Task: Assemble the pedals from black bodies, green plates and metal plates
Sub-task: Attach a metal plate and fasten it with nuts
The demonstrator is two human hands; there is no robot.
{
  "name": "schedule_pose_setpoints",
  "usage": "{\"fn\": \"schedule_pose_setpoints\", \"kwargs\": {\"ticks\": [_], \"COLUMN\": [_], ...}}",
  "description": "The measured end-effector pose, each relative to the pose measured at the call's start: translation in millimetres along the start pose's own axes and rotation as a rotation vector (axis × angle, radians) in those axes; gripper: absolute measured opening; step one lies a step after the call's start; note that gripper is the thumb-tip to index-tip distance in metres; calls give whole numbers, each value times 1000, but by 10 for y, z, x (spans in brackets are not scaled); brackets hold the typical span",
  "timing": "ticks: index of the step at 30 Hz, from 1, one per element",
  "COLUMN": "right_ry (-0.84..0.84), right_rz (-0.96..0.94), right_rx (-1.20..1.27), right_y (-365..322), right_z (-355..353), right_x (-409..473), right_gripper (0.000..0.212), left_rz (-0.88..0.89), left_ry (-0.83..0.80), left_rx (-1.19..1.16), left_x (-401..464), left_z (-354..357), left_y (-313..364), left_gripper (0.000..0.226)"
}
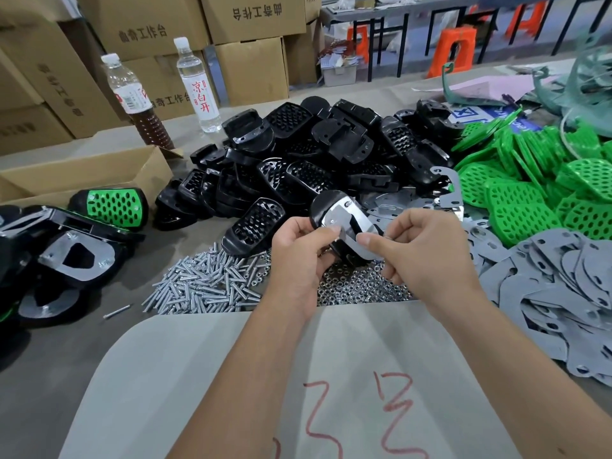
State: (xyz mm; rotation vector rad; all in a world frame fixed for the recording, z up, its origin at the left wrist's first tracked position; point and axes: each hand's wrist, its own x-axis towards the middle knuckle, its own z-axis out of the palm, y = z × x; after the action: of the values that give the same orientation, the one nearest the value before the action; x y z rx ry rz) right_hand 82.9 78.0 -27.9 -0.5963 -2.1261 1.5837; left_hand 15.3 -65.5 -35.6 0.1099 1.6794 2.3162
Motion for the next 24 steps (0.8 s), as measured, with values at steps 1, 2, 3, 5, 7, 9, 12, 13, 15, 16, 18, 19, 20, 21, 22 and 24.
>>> {"fn": "schedule_pose_setpoints", "kwargs": {"ticks": [1,2,3,5,7,9,12,13,15,16,18,19,20,21,22,24], "right_ry": [-14,-30,-45,-64,-85,-119,-157,-165,-175,-177,-186,-197,-212,-225,-232,-233], "right_rz": [11,18,22,13,8,29,56,57,45,41,47,51,53,54,55,55], "right_rx": [-1,-1,0,-1,17,46,73,73,60,57,60,58,50,41,32,13], "right_y": [-1,-7,-13,-16,-16,-18,-18,-19,-25,-28,-35,-38,-41,-46,-45,-46], "right_z": [-9,-19,-24,-37,-49,-75,-127,-136,-142,-141,-141,-142,-145,-143,-141,-138], "right_x": [1,2,3,10,24,45,58,61,58,55,52,51,50,48,47,45], "right_gripper": [38,38,38,36,28,17,12,15,22,24,22,19,17,15,14,14], "left_rz": [-1,-3,-6,-13,-14,-6,6,8,7,3,-7,-11,-14,-17,-20,-21], "left_ry": [6,18,37,75,100,103,108,111,117,119,115,111,105,97,91,94], "left_rx": [-4,-3,10,50,47,10,0,-1,-7,-13,-40,-55,-66,-73,-78,-85], "left_x": [-6,-9,-12,-9,-5,7,13,19,34,41,53,57,60,61,60,64], "left_z": [7,17,22,33,32,30,30,27,17,11,4,1,-2,-6,-12,-20], "left_y": [1,1,0,-10,-18,-23,-29,-30,-39,-43,-47,-46,-45,-41,-41,-44], "left_gripper": [19,21,23,23,21,18,18,19,18,16,12,9,8,7,8,13]}}
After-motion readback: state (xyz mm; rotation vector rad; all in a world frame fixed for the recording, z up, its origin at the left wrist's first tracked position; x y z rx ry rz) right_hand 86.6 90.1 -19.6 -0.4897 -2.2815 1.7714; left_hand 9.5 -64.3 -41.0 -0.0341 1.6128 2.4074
